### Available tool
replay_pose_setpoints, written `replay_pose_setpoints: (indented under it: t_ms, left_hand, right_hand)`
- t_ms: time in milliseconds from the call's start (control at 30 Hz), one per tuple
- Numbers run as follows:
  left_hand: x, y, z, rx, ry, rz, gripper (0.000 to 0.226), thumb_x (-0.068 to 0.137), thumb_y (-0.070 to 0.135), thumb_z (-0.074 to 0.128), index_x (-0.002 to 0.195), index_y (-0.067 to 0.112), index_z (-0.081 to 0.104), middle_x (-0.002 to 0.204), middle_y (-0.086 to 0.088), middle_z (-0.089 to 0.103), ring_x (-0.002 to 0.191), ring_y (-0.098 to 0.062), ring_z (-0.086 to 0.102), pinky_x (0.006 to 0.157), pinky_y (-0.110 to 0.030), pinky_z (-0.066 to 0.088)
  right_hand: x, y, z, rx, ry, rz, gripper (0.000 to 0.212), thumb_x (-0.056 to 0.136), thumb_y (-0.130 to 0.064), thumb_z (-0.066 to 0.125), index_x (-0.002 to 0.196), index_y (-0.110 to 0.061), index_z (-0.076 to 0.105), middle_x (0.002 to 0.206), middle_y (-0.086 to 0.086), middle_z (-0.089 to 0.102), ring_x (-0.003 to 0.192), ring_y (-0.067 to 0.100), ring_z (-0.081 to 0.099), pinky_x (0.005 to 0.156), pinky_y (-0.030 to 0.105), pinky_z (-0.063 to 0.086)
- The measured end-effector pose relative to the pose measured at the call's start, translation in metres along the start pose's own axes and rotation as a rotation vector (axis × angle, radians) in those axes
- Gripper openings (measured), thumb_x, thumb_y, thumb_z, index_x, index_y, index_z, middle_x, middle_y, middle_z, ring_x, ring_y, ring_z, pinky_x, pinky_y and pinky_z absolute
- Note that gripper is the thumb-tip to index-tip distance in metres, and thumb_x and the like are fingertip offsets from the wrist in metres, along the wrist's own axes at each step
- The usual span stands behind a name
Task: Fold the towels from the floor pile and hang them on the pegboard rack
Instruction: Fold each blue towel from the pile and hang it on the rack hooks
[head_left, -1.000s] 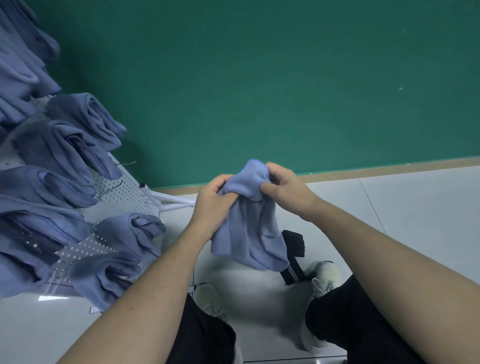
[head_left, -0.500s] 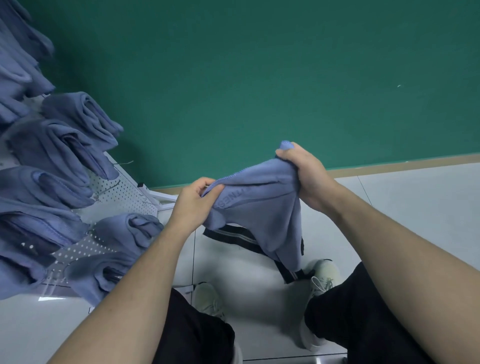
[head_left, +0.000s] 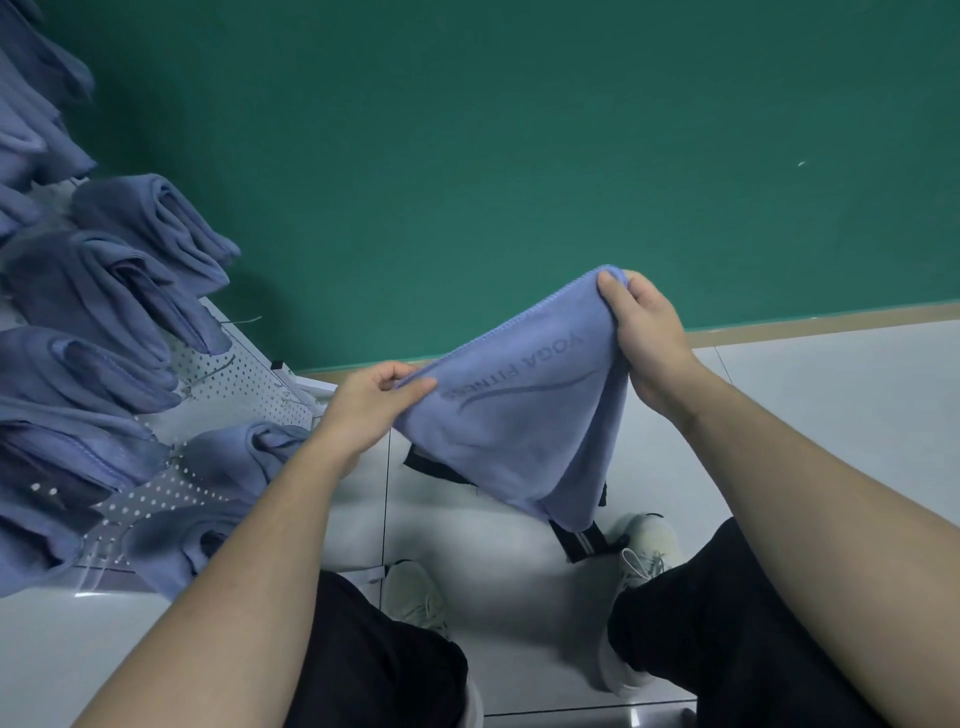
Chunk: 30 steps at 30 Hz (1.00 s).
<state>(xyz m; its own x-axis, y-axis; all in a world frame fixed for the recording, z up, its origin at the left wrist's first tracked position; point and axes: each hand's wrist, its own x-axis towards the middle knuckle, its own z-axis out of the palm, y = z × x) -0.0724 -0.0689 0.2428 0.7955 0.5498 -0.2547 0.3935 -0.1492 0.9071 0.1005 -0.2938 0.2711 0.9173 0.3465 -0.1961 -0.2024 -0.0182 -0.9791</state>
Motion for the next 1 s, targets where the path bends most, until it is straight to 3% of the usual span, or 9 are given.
replay_pose_setpoints:
  t_ms: [133, 200, 333, 500, 600, 700, 867, 1000]
  left_hand:
    - [0.004, -0.004, -0.011, -0.319, 0.030, -0.159, 0.011, 0.095, 0.020, 0.067, 0.099, 0.012, 0.072, 0.093, -0.004, 0.073, 0.085, -0.017, 0.065, 0.086, -0.029, 0.054]
    - [0.005, -0.007, -0.017, -0.393, 0.073, -0.214, 0.016, 0.095, 0.022, 0.068, 0.105, 0.011, 0.072, 0.099, -0.004, 0.074, 0.089, -0.017, 0.068, 0.082, -0.028, 0.056]
    - [0.009, -0.013, -0.012, -0.371, 0.218, -0.271, 0.026, 0.089, 0.023, 0.074, 0.108, 0.006, 0.072, 0.101, -0.009, 0.074, 0.088, -0.021, 0.068, 0.072, -0.029, 0.057]
    - [0.007, 0.003, 0.014, -0.616, 0.325, -0.270, 0.012, 0.088, 0.018, 0.076, 0.097, 0.012, 0.071, 0.082, 0.001, 0.075, 0.071, -0.010, 0.069, 0.063, -0.023, 0.060]
    - [0.002, 0.013, 0.036, -0.825, 0.285, -0.288, 0.008, 0.091, 0.015, 0.072, 0.096, 0.009, 0.069, 0.084, -0.002, 0.077, 0.073, -0.012, 0.073, 0.065, -0.023, 0.060]
    - [0.000, 0.022, 0.056, -0.885, 0.217, -0.255, 0.014, 0.097, 0.016, 0.066, 0.106, 0.006, 0.068, 0.093, -0.006, 0.078, 0.084, -0.014, 0.075, 0.072, -0.024, 0.061]
    - [-0.001, 0.030, 0.079, -0.881, 0.047, -0.248, 0.030, 0.105, 0.007, 0.046, 0.133, 0.004, 0.057, 0.112, -0.012, 0.074, 0.095, -0.017, 0.074, 0.086, -0.027, 0.059]
    - [-0.001, 0.035, 0.084, -0.824, 0.015, -0.214, 0.025, 0.105, 0.005, 0.044, 0.128, 0.009, 0.052, 0.112, -0.012, 0.073, 0.090, -0.014, 0.075, 0.084, -0.024, 0.059]
  right_hand:
    - [0.006, 0.002, -0.005, -0.083, 0.064, -0.022, 0.014, 0.096, -0.034, 0.063, 0.090, -0.023, 0.069, 0.090, -0.008, 0.067, 0.080, 0.007, 0.060, 0.079, 0.024, 0.048]
    - [0.009, 0.004, -0.008, -0.110, 0.105, -0.001, 0.009, 0.093, -0.029, 0.068, 0.086, -0.024, 0.068, 0.084, -0.008, 0.066, 0.076, 0.005, 0.060, 0.075, 0.020, 0.048]
    - [0.010, 0.010, -0.007, -0.197, 0.157, 0.052, 0.020, 0.090, -0.025, 0.072, 0.078, -0.023, 0.057, 0.070, -0.008, 0.056, 0.066, 0.007, 0.053, 0.063, 0.020, 0.042]
    - [0.006, 0.014, 0.010, -0.201, 0.094, 0.030, 0.026, 0.088, -0.017, 0.074, 0.073, -0.021, 0.054, 0.064, -0.007, 0.052, 0.062, 0.011, 0.050, 0.067, 0.032, 0.048]
    - [-0.001, 0.017, 0.024, -0.178, 0.002, 0.035, 0.026, 0.087, -0.017, 0.077, 0.072, -0.020, 0.055, 0.060, -0.006, 0.054, 0.068, 0.016, 0.053, 0.073, 0.042, 0.056]
    - [-0.008, 0.019, 0.040, -0.189, -0.096, 0.010, 0.023, 0.087, -0.014, 0.077, 0.072, -0.017, 0.060, 0.061, -0.004, 0.059, 0.069, 0.018, 0.056, 0.078, 0.051, 0.059]
    - [-0.014, 0.027, 0.057, -0.316, -0.188, -0.061, 0.017, 0.088, -0.018, 0.075, 0.072, -0.024, 0.071, 0.071, -0.009, 0.071, 0.072, 0.014, 0.066, 0.084, 0.050, 0.059]
    - [-0.010, 0.027, 0.057, -0.312, -0.141, -0.051, 0.016, 0.089, -0.018, 0.074, 0.075, -0.025, 0.072, 0.073, -0.009, 0.072, 0.073, 0.012, 0.066, 0.087, 0.048, 0.058]
